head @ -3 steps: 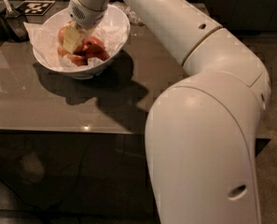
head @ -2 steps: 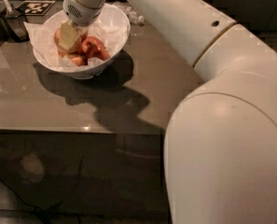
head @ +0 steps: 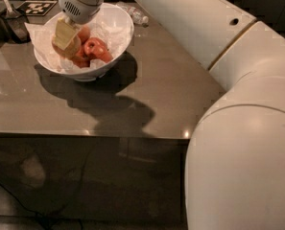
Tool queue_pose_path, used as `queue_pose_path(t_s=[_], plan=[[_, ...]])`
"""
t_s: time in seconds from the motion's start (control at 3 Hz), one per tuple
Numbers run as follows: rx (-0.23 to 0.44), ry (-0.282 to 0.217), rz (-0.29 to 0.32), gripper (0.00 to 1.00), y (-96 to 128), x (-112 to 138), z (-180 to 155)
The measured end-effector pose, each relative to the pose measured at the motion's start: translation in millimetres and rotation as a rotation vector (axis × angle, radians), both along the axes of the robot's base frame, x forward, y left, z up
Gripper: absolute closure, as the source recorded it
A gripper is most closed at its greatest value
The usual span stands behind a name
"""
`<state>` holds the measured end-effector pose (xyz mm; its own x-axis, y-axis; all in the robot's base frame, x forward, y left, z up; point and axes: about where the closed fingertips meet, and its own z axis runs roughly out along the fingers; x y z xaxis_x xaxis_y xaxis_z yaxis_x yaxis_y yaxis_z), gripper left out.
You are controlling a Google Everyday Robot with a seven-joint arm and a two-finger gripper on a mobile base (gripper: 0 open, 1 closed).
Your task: Pick apple from white bowl
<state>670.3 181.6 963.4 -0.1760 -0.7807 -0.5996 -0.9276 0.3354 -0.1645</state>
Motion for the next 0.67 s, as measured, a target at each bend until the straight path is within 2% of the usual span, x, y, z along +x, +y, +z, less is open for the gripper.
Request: queue_pose_path(t_s=[0.67], plan=[[0.000, 0.000, 0.000, 0.57, 0.1, 0.0, -0.1]])
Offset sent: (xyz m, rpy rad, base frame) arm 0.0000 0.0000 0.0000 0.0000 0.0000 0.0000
